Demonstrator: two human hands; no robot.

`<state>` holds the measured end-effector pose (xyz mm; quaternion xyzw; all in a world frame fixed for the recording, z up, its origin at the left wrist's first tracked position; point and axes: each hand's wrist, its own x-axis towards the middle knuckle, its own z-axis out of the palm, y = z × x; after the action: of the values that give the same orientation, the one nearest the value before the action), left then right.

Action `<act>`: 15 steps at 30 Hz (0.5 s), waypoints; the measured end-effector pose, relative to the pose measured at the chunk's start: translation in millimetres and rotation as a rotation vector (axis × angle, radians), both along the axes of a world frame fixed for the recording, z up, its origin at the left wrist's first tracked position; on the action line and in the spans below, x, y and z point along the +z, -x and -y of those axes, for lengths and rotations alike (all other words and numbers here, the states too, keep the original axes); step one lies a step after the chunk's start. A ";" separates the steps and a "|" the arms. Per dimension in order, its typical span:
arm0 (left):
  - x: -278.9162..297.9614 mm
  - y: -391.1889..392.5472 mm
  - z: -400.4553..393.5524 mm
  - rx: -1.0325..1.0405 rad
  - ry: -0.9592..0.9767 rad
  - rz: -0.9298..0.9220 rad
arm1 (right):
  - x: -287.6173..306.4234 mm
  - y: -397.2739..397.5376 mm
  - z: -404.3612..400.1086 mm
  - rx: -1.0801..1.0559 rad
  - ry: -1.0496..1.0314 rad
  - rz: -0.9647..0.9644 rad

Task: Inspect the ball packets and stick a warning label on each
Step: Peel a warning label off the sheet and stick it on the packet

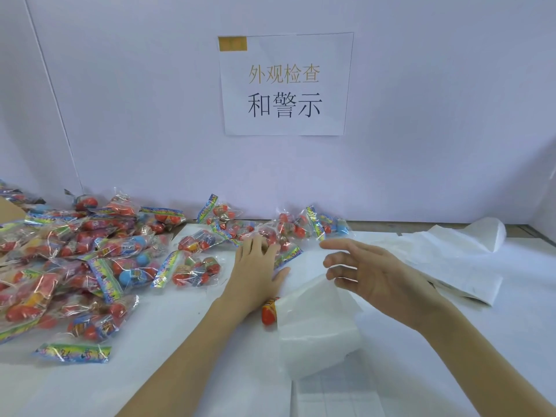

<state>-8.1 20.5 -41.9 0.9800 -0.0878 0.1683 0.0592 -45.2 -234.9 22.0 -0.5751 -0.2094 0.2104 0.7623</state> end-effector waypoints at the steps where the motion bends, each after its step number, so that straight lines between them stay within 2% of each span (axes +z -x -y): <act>1: -0.8 0.6 0.0 -0.007 0.006 0.015 | -0.6 0.0 -0.1 -0.005 0.015 0.006; 5: -5.1 1.0 -2.0 -0.002 0.076 -0.033 | -6.2 -1.9 -1.7 -0.008 0.115 0.062; 8: 1.3 2.7 -2.8 0.049 0.128 0.061 | -12.3 -2.3 -3.5 -0.003 0.242 0.120; 11: 3.3 4.7 -5.8 0.107 0.111 0.045 | -15.5 -0.9 -4.6 -0.008 0.378 0.163; 15: 4.3 4.2 -11.4 0.048 0.242 0.022 | -15.5 3.6 -7.7 -0.031 0.566 0.178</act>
<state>-12.3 31.9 -37.5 0.9656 -0.0441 0.1898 0.1719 -48.9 -227.2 6.6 -0.7841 -0.1997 0.1973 0.5535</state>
